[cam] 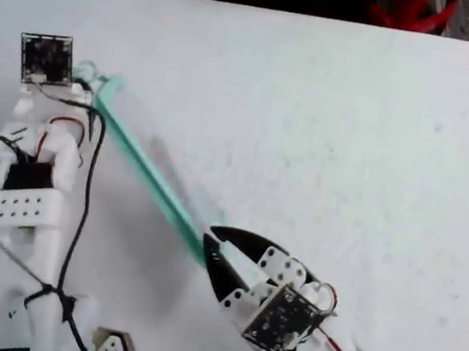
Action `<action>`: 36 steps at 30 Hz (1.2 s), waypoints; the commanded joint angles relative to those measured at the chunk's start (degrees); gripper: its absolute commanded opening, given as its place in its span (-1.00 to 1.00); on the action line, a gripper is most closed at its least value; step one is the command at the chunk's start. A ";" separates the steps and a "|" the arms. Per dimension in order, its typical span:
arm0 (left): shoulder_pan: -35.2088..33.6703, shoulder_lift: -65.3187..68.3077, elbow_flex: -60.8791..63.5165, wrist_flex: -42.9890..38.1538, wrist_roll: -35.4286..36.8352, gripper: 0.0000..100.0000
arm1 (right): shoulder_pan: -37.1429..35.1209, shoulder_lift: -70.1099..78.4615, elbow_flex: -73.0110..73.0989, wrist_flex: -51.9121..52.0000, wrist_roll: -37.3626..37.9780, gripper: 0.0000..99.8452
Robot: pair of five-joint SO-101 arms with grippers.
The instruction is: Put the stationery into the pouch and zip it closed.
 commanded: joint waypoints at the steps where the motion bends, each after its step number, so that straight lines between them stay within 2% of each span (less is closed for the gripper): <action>1: 1.71 -0.13 -3.08 -1.32 0.26 -0.95 | -0.40 0.04 -1.67 0.04 -0.53 -0.96; 3: 4.97 -0.84 -4.22 0.97 0.26 -0.95 | -0.31 0.04 -1.67 -0.04 -0.53 -0.96; 9: 17.10 -9.01 -16.62 18.29 0.00 -0.95 | 1.45 0.04 -1.67 -0.84 -0.53 -0.96; 13: 24.31 -14.11 -23.03 29.01 -0.26 -0.95 | 9.54 0.13 -2.20 -3.91 -0.62 -0.96; 15: 26.33 -16.40 -23.47 32.18 -2.20 -0.95 | 13.23 0.31 -3.78 -4.44 -3.16 -0.96; 17: 28.44 -18.15 -23.38 34.99 -4.48 -0.95 | 15.69 0.31 -8.09 -3.12 -6.68 -0.95; 19: 30.11 -19.82 -22.59 37.54 -5.63 -0.95 | 16.48 0.40 -13.71 -1.80 -6.95 -0.95; 24: 33.01 -26.86 -18.20 41.05 -6.24 -0.95 | 16.48 3.21 -22.51 -2.59 -6.86 -0.89; 26: 33.01 -30.90 -16.18 41.32 -9.49 -0.95 | 16.48 8.13 -24.88 -2.68 -6.95 -0.82; 29: 33.19 -37.05 -14.86 41.05 -13.63 -0.95 | 16.40 18.07 -27.60 -2.51 -7.38 -0.84; 36: 32.75 -41.54 -14.86 38.24 -16.35 -0.95 | 3.03 33.10 -32.88 -2.51 -10.29 -0.81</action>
